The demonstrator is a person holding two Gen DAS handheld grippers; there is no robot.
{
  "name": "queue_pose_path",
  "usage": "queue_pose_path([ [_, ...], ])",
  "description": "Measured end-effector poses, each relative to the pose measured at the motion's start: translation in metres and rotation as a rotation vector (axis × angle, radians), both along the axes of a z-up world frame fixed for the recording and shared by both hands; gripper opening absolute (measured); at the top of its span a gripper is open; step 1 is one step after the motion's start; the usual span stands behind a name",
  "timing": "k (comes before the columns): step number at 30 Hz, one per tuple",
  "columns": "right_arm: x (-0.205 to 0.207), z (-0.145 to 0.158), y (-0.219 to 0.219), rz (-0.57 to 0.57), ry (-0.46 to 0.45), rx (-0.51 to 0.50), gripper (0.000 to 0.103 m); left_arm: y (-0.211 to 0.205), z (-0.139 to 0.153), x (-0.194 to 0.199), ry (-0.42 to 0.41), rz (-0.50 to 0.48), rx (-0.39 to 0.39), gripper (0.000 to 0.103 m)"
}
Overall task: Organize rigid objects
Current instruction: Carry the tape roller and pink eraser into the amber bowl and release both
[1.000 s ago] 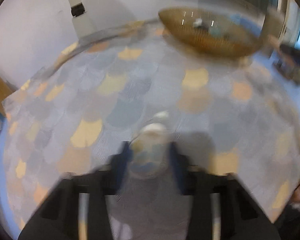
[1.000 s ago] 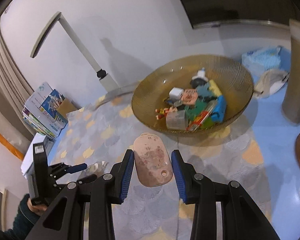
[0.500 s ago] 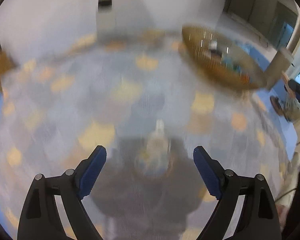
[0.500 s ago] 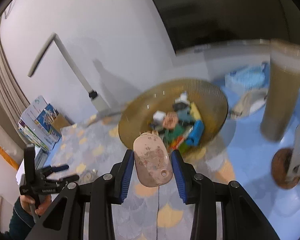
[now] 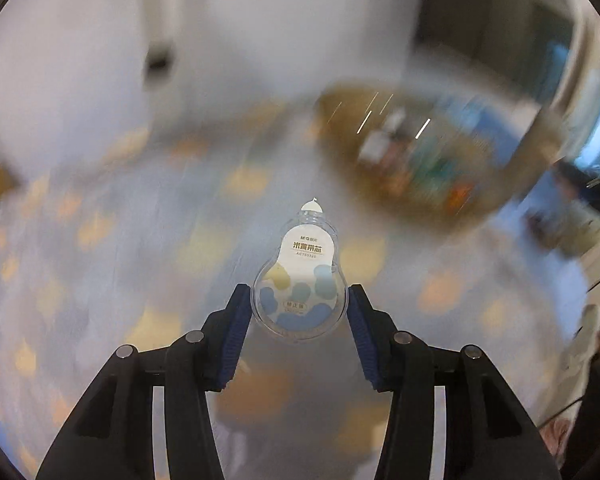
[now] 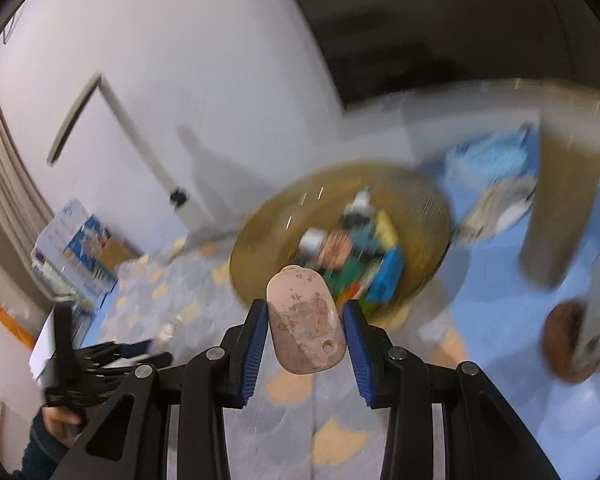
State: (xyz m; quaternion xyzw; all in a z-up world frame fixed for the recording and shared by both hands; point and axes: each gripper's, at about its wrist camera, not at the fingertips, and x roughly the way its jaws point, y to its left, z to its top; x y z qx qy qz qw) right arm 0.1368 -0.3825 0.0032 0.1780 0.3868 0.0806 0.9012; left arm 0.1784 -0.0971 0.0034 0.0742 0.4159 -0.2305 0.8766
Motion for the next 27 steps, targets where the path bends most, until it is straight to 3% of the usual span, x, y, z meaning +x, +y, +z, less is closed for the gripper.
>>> queue_pose_path([
  [3,0.004,0.032,-0.008,-0.052,-0.089,-0.06,0.038,-0.032,0.052,0.008,-0.089,-0.058,-0.084,0.046],
  [5,0.011,0.047,-0.008,-0.104,-0.133,-0.135,0.038,-0.054,0.072,0.03,-0.047,-0.099,-0.179,0.046],
  [9,0.04,0.032,-0.008,-0.167,-0.062,-0.235,0.038,-0.091,0.054,0.062,-0.016,-0.103,-0.181,0.046],
  [12,0.057,0.007,-0.013,-0.182,0.024,-0.234,0.038,-0.11,0.028,0.077,0.048,-0.113,-0.153,0.046],
  [16,0.069,-0.013,-0.022,-0.204,0.089,-0.236,0.038,-0.121,0.012,0.081,0.047,-0.111,-0.111,0.046],
  [17,0.07,-0.015,-0.024,-0.204,0.092,-0.227,0.038,-0.12,0.012,0.079,0.037,-0.105,-0.117,0.049],
  [18,0.073,-0.017,-0.027,-0.201,0.093,-0.214,0.041,-0.118,0.011,0.079,0.032,-0.099,-0.13,0.069],
  [20,0.076,-0.019,-0.032,-0.216,0.114,-0.214,0.063,-0.109,0.015,0.078,0.029,-0.078,-0.165,0.085],
  [27,0.044,0.002,-0.038,-0.216,0.055,-0.105,0.063,-0.041,0.035,0.057,0.031,-0.009,-0.276,0.085],
])
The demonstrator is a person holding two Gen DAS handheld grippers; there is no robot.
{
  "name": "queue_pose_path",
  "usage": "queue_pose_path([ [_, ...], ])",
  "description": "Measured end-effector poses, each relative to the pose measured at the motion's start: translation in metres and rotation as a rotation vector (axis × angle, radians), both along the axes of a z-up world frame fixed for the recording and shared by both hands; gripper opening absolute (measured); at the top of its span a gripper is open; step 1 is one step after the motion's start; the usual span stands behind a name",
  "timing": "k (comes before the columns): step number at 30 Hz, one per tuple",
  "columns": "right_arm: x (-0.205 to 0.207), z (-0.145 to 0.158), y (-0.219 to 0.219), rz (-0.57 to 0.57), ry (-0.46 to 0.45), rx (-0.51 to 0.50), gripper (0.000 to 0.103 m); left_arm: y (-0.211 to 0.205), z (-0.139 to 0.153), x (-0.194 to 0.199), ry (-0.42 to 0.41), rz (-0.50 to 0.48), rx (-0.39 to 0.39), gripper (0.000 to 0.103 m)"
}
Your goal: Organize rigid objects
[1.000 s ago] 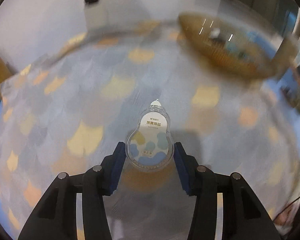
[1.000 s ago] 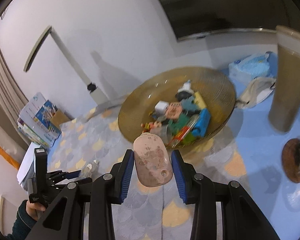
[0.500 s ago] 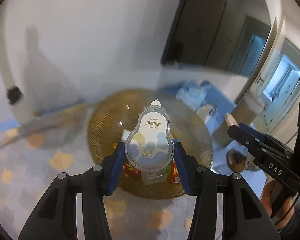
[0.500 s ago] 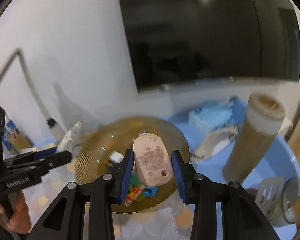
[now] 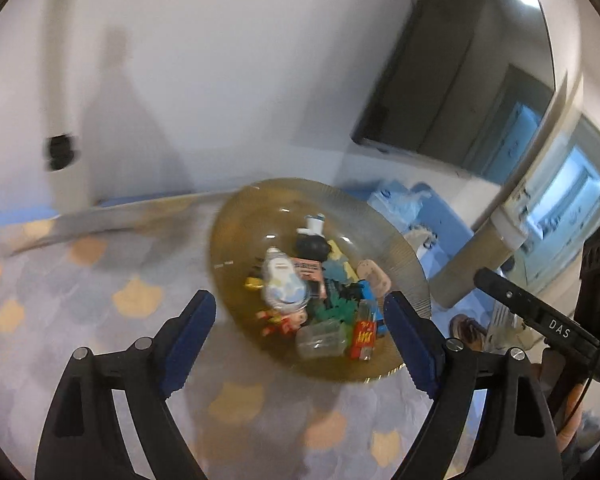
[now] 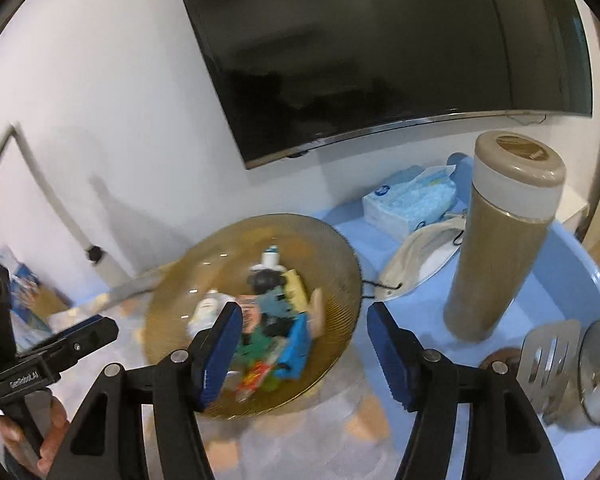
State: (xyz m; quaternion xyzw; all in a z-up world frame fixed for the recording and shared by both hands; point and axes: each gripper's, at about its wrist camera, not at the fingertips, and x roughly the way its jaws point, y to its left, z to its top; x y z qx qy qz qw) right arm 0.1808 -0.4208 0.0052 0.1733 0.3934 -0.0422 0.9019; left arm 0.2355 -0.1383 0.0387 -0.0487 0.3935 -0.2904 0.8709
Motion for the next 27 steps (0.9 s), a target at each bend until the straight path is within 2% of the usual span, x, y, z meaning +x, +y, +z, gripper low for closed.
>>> queue_pose_path([
  [3,-0.01,0.01,0.017,0.045,-0.009,0.046,0.064,0.035,0.009,-0.021,-0.013,0.058,-0.007,0.085],
  [5,-0.017,0.018,0.04,0.114,-0.017,0.077,0.064,0.054,0.013,-0.033,-0.027,0.085,-0.012,0.085],
  [9,-0.029,0.025,0.094,0.231,-0.023,0.056,0.064,0.097,0.014,-0.063,-0.044,0.16,-0.005,0.085],
  [12,-0.036,0.018,0.141,0.315,0.002,0.039,0.065,0.125,0.007,-0.086,-0.067,0.214,0.034,0.085],
  [14,-0.039,0.005,0.171,0.358,0.031,0.035,0.065,0.141,-0.001,-0.098,-0.094,0.259,0.099,0.085],
  [16,-0.042,-0.012,0.195,0.376,0.056,0.023,0.065,0.156,-0.021,-0.112,-0.119,0.325,0.184,0.085],
  [17,-0.042,-0.02,0.204,0.38,0.066,0.017,0.065,0.161,-0.029,-0.114,-0.119,0.345,0.198,0.085],
  [20,-0.044,-0.051,0.229,0.397,0.087,-0.036,0.065,0.176,-0.069,-0.114,-0.036,0.406,0.212,0.085],
  [21,-0.043,-0.061,0.235,0.4,0.101,-0.053,0.065,0.18,-0.085,-0.109,0.025,0.429,0.223,0.085],
  [23,-0.041,-0.083,0.247,0.414,0.132,-0.077,0.065,0.181,-0.102,-0.102,0.086,0.443,0.235,0.085],
  [25,-0.038,-0.104,0.256,0.421,0.169,-0.1,0.065,0.181,-0.114,-0.099,0.11,0.431,0.227,0.085],
  [27,-0.037,-0.117,0.261,0.428,0.191,-0.104,0.065,0.177,-0.12,-0.096,0.092,0.43,0.242,0.085],
])
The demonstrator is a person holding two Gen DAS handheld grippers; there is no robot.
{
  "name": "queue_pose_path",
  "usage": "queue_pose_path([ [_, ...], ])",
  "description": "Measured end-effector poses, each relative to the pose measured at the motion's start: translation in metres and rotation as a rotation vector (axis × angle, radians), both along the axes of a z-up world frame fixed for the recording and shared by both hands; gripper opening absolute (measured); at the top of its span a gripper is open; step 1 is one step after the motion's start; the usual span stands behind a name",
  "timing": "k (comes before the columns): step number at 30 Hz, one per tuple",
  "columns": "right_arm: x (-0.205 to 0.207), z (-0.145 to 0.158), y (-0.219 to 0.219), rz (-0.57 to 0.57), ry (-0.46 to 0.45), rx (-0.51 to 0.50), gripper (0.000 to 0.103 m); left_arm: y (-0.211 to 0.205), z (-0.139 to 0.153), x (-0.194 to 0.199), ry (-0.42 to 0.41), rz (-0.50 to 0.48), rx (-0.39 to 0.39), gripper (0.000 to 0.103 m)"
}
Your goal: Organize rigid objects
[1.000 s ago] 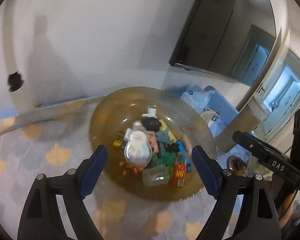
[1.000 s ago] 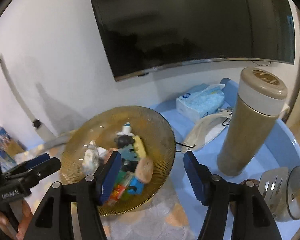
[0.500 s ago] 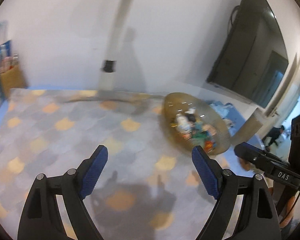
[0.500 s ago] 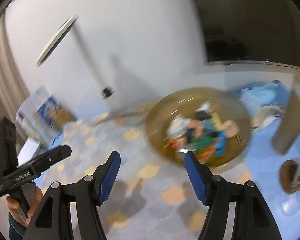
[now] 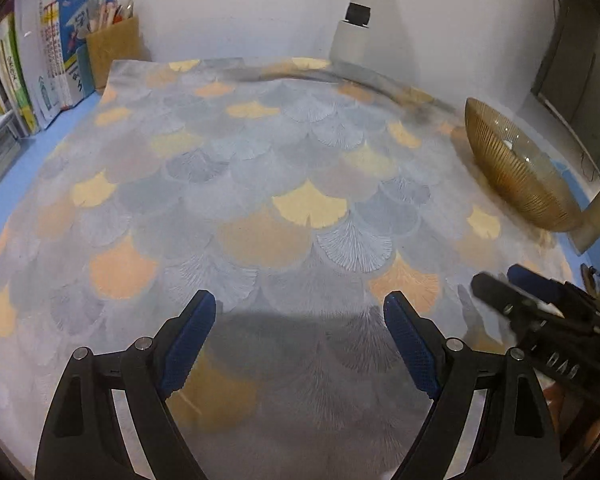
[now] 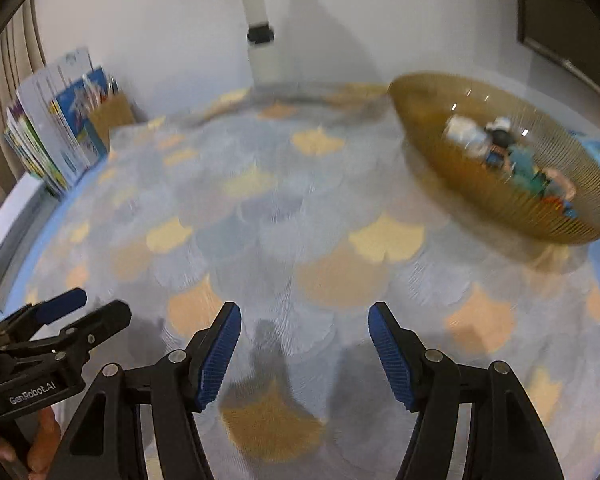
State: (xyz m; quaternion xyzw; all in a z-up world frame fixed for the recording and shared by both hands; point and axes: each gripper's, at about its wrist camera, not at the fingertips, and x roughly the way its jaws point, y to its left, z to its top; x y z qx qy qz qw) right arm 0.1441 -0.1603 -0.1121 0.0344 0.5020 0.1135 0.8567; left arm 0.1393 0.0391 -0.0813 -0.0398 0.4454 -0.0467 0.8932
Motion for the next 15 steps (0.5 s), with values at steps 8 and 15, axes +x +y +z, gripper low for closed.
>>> queue_pose_path([
  [8,-0.003,-0.013,0.006,-0.006,-0.004,-0.064,0.066,-0.016,-0.01,0.006,-0.014,-0.033,0.081,0.085],
  [15,0.0,-0.013,0.01,-0.002,-0.002,-0.084,0.074,-0.023,-0.014,0.001,-0.011,0.009,0.163,0.087],
])
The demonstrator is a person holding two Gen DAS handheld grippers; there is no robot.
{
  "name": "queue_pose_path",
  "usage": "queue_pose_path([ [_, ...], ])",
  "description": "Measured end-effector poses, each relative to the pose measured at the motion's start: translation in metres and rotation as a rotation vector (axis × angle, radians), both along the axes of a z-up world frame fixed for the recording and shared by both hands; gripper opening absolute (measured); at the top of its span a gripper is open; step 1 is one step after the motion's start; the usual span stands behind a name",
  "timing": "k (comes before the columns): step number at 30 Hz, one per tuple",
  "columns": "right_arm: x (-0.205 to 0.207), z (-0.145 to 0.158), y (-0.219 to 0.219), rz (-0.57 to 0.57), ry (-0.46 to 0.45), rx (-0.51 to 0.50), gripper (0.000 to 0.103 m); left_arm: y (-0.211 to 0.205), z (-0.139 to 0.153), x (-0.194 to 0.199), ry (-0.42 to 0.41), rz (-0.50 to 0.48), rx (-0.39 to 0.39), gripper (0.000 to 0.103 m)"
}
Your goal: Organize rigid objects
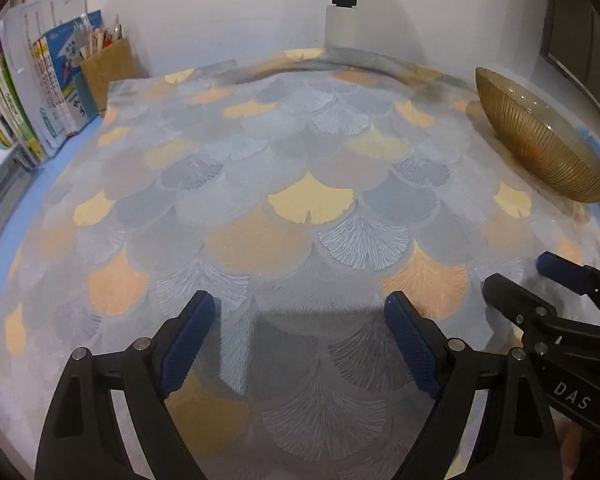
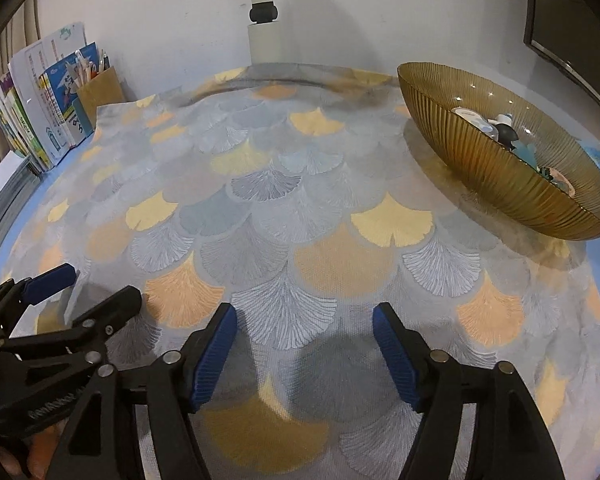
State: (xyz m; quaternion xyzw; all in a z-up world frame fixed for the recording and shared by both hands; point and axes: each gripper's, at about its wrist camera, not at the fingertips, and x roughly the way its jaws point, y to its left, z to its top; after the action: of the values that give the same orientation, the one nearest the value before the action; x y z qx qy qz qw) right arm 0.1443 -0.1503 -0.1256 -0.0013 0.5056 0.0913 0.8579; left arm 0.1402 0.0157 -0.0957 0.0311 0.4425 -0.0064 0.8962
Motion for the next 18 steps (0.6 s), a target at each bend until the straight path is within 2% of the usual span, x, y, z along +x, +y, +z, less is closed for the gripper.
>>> queue_pose_path([
  [2,0.0002,0.0006,-0.0007,-0.003,0.0,0.001,0.075,0.0006,-0.0004,-0.0001,0.001,0.004,-0.003,0.088],
  [4,-0.0002,0.0005,-0.0015,-0.001,0.0,0.006,0.075,0.004,-0.0012,0.0012,0.011,0.015,-0.019,0.091],
  [6,-0.0003,0.0003,-0.0013,-0.002,0.0,0.006,0.075,0.0063,-0.0024,0.0032,0.022,0.036,-0.018,0.099],
  [8,-0.0004,0.0002,-0.0023,-0.004,-0.001,0.011,0.075,0.0078,-0.0033,0.0041,0.029,0.044,-0.02,0.102],
  [18,-0.0007,0.0011,-0.003,-0.005,-0.002,0.013,0.075,0.0081,-0.0033,0.0037,0.029,0.043,-0.02,0.102],
])
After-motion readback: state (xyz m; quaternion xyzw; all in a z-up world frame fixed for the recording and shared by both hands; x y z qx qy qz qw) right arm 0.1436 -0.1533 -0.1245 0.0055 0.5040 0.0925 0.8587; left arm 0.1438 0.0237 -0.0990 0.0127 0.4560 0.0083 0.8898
